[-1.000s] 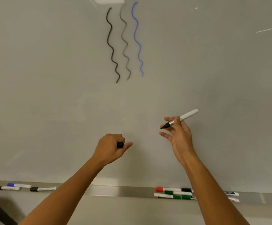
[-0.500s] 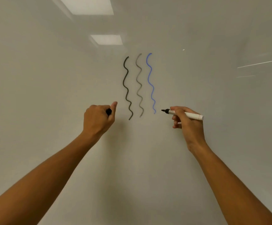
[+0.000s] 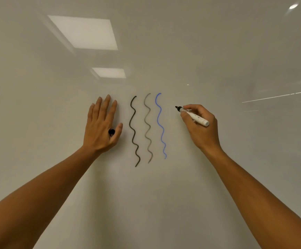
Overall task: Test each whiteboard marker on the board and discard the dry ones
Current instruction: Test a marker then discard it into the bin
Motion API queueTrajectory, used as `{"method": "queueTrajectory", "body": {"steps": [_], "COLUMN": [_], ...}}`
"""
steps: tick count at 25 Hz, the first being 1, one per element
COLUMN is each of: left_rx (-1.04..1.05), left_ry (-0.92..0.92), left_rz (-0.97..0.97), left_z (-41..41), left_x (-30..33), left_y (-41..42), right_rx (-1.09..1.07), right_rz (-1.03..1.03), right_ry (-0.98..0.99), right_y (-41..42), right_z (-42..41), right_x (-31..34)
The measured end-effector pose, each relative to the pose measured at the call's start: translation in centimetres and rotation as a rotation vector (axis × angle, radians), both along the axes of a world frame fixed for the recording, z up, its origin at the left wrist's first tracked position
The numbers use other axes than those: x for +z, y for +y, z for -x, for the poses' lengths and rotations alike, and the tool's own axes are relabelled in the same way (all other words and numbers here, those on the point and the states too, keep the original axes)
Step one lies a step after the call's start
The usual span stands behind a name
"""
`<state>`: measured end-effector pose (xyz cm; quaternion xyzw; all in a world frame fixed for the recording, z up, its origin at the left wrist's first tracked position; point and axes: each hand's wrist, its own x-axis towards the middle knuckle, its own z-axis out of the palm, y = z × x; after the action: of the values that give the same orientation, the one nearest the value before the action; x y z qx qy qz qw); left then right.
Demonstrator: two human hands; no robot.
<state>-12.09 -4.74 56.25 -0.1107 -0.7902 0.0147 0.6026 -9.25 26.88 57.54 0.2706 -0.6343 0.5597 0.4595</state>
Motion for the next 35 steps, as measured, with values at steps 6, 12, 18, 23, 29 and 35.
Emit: {"method": "queueTrajectory", "body": {"steps": [6,12,18,23,29,35], "left_rx": [0.076,0.082,0.076,0.076,0.068,0.068], "left_ry": [0.023,0.038,0.058,0.062,0.066,0.066], "left_rz": [0.033,0.04,0.031,0.032,0.028,0.031], "left_z": [0.7,0.9,1.0,1.1,1.3,1.2], "left_x": [-0.1,-0.1,-0.2,-0.2,-0.4,-0.5], "left_y": [-0.2,-0.2,-0.2,-0.2,-0.3,-0.3], "right_rx": [0.021,0.006,-0.089,-0.15,-0.169,-0.264], "right_rz": [0.046,0.051,-0.063,-0.117,-0.113,-0.165], "right_ry": [0.06,0.07,0.092,0.042,0.065,0.078], "right_y": [0.0,-0.3,-0.2,1.0,0.9,2.3], "right_z": [2.2,3.8,4.3,4.4,4.3,4.3], "right_x": [2.5,2.6,2.0,-0.4,-3.6,-7.6]}}
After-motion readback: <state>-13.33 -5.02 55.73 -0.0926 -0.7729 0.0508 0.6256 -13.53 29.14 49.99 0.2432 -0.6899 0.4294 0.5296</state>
